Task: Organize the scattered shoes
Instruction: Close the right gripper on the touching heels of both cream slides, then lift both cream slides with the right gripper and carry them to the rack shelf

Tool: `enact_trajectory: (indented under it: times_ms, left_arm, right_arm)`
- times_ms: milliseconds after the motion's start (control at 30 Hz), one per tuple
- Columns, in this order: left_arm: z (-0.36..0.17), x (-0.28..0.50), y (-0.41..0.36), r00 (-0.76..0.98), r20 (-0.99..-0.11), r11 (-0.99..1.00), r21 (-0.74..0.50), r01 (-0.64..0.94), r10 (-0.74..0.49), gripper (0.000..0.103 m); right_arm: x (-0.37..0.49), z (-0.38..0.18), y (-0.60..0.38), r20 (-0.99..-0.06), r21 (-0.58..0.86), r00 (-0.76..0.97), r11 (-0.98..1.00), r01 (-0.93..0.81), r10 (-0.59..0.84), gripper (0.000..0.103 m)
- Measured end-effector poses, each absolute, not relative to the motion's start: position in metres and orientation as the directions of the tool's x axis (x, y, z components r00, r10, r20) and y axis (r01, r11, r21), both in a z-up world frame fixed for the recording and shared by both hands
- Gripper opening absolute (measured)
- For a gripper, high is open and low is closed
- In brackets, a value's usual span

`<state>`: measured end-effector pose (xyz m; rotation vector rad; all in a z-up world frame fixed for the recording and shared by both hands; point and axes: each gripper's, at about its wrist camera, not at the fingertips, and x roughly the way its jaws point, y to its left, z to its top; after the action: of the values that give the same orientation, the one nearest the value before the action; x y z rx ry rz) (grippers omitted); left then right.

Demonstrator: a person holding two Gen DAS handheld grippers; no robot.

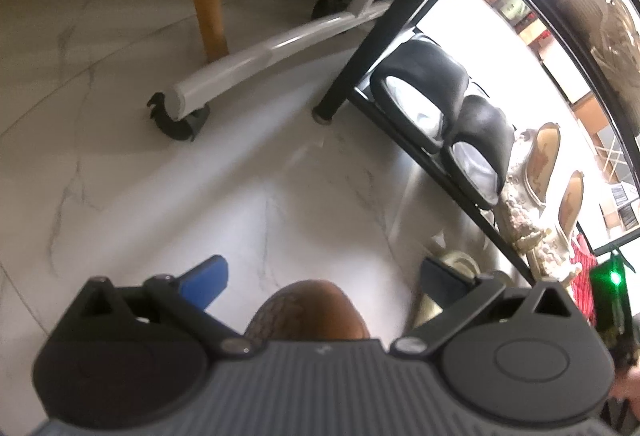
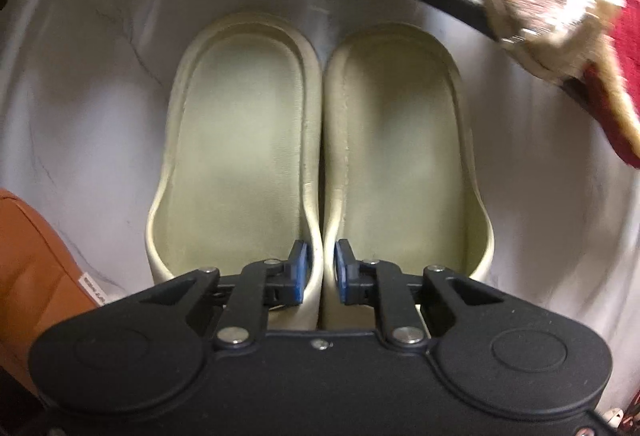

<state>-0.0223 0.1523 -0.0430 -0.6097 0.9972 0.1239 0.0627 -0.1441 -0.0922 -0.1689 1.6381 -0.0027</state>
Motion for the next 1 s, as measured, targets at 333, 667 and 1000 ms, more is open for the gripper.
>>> enact_trajectory:
  times_ms: [333,667,1000]
  left_arm:
    - [-0.044,-0.024,0.155,0.547,-0.819,0.821,-0.428,-0.378,-0.175,0.102]
    - [-0.044,-0.024,0.153,0.546,-0.820,0.818,-0.428,-0.386,-0.172,0.102]
    - [-0.045,-0.021,0.150,0.548,-0.818,0.819,-0.430,-0.380,-0.175,0.102]
  right_arm:
    - [-0.004,-0.030,-0.174,-0.998,-0.013,0.066,0.999,-0.043,-0.010,0.015]
    - [-0.021,0.093,-0.216,-0.956,0.009,0.295,1.000,0.004,0.008,0.015]
    - [0.029,0.190,-0.230,-0.842,-0.027,0.538,0.999,0.029,-0.038,0.015]
